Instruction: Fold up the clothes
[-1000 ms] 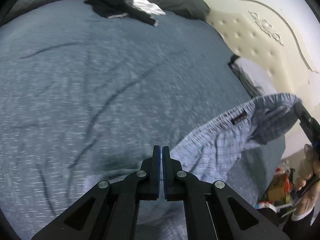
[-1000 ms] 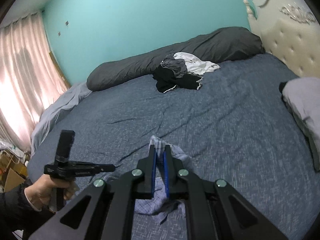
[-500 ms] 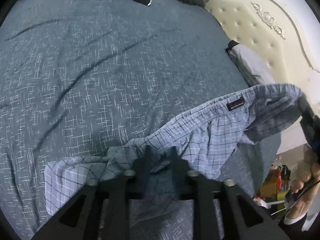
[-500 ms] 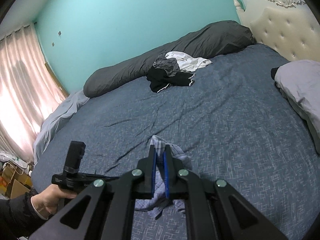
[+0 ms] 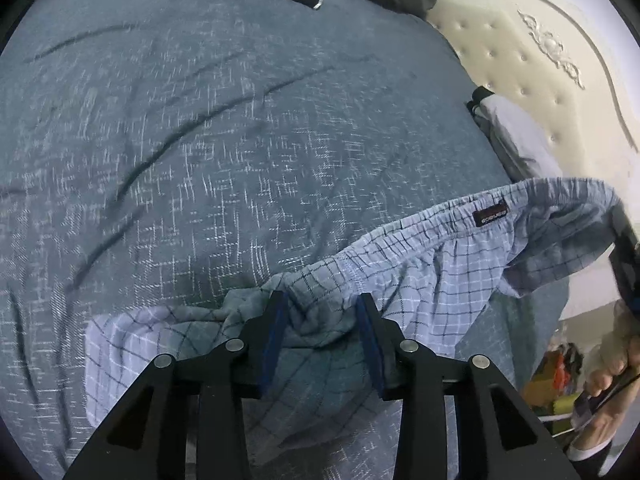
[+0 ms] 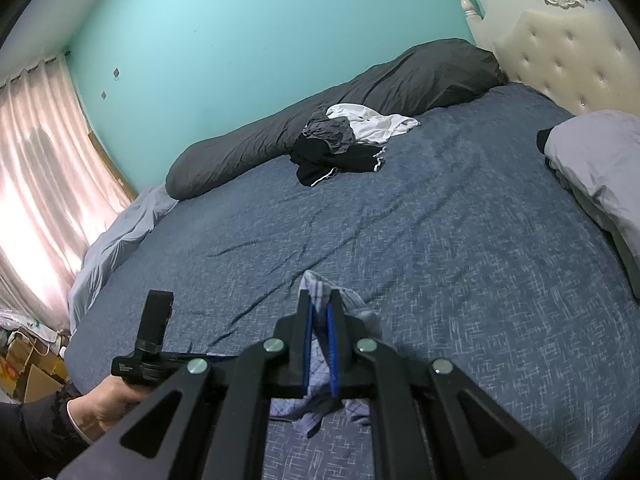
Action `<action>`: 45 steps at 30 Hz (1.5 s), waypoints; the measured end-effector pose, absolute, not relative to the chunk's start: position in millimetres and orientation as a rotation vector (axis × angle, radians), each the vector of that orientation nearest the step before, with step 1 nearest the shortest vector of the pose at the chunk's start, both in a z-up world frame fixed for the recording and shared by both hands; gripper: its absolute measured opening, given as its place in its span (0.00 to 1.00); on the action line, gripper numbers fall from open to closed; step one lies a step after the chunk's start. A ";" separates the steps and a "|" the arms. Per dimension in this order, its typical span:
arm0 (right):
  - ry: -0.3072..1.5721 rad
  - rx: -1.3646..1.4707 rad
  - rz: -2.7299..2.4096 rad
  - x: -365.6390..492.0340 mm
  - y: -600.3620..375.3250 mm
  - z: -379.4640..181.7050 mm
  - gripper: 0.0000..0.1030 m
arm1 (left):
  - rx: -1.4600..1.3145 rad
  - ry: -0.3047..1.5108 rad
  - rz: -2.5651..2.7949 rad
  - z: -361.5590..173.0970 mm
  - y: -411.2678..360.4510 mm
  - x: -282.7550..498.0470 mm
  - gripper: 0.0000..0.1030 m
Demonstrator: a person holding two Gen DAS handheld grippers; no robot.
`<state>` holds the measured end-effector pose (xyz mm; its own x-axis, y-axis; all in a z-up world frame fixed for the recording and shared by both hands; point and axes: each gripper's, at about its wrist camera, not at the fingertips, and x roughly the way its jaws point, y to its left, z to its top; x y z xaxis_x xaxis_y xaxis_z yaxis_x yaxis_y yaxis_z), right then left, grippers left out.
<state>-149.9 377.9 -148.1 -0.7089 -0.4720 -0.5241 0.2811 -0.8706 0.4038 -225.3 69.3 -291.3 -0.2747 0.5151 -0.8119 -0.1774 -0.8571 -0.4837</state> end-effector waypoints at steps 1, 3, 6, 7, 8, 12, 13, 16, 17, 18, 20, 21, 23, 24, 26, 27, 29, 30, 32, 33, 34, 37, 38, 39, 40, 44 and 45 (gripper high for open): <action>-0.417 0.897 -2.540 -149.6 378.0 -148.5 0.06 | -1.545 -0.432 2.162 -291.9 68.7 -226.1 0.38; -0.416 0.899 -2.538 -149.6 377.4 -149.0 0.06 | -1.540 -0.449 2.155 -292.7 68.8 -227.3 0.38; -0.413 0.898 -2.537 -149.6 377.1 -148.6 0.06 | -1.539 -0.463 2.146 -293.9 71.0 -229.2 0.37; -0.414 0.898 -2.537 -149.7 377.4 -148.6 0.06 | -1.539 -0.468 2.143 -294.3 71.7 -229.8 0.37; -0.416 0.898 -2.538 -149.8 377.7 -148.7 0.06 | -1.539 -0.473 2.141 -294.7 72.5 -230.4 0.36; -0.424 0.902 -2.541 -149.2 379.3 -150.2 0.06 | -1.527 -0.444 2.160 -292.5 76.0 -232.0 0.27; -0.425 0.903 -2.541 -148.7 379.7 -150.9 0.06 | -1.526 -0.438 2.168 -291.4 76.7 -231.8 0.23; -0.424 0.904 -2.542 -148.7 380.6 -151.3 0.06 | -1.506 -0.410 2.202 -285.3 76.9 -229.8 0.16; -0.424 0.904 -2.542 -148.9 380.8 -151.2 0.06 | -1.495 -0.394 2.215 -282.7 77.4 -229.0 0.10; -0.424 0.904 -2.543 -149.1 381.0 -151.1 0.06 | -1.485 -0.377 2.227 -280.3 78.2 -228.5 0.09; -0.426 0.905 -2.542 -149.3 381.1 -151.8 0.06 | -1.465 -0.362 2.246 -275.5 77.3 -228.2 0.08; -0.426 0.906 -2.542 -149.7 381.1 -152.0 0.06 | -1.456 -0.360 2.253 -273.2 75.8 -228.0 0.08; -0.426 0.906 -2.541 -150.8 381.3 -152.1 0.06 | -1.433 -0.351 2.272 -266.0 75.3 -227.6 0.07; -0.426 0.906 -2.541 -150.7 381.9 -151.9 0.06 | -1.421 -0.346 2.282 -262.2 75.1 -227.4 0.07; -0.428 0.905 -2.543 -150.2 382.9 -151.6 0.06 | -1.387 -0.324 2.312 -251.6 73.9 -226.6 0.07; -0.430 0.904 -2.545 -150.1 383.5 -151.4 0.06 | -1.374 -0.317 2.322 -247.2 72.9 -226.5 0.06; -0.434 0.901 -2.549 -150.2 384.9 -150.7 0.06 | -1.341 -0.315 2.348 -235.7 68.6 -225.7 0.06; -0.436 0.898 -2.551 -150.2 385.4 -150.2 0.06 | -1.325 -0.311 2.363 -229.8 66.2 -225.2 0.06; -0.440 0.892 -2.553 -149.8 386.2 -149.0 0.06 | -1.284 -0.314 2.392 -215.2 58.9 -223.3 0.06; -0.441 0.888 -2.554 -149.4 386.3 -148.1 0.06 | -1.266 -0.319 2.405 -208.5 55.3 -222.8 0.06; -0.441 0.881 -2.556 -148.8 385.9 -146.7 0.06 | -1.246 -0.317 2.421 -200.4 51.5 -222.0 0.06; -0.441 0.857 -2.560 -147.6 383.9 -141.1 0.06 | -1.183 -0.300 2.473 -174.9 39.7 -218.2 0.06; -0.440 0.849 -2.559 -147.4 383.4 -138.8 0.06 | -1.161 -0.299 2.488 -165.7 34.9 -216.2 0.06; -0.438 0.840 -2.559 -147.1 382.6 -136.0 0.06 | -1.140 -0.299 2.503 -156.6 30.0 -214.3 0.06; -0.435 0.829 -2.559 -146.9 381.4 -132.4 0.06 | -1.119 -0.298 2.517 -147.4 25.1 -212.3 0.06; -0.416 0.782 -2.556 -146.9 375.1 -115.1 0.06 | -1.045 -0.308 2.575 -114.1 6.5 -205.4 0.06; -0.409 0.768 -2.555 -147.6 372.4 -109.4 0.06 | -1.025 -0.306 2.592 -105.7 1.3 -202.5 0.06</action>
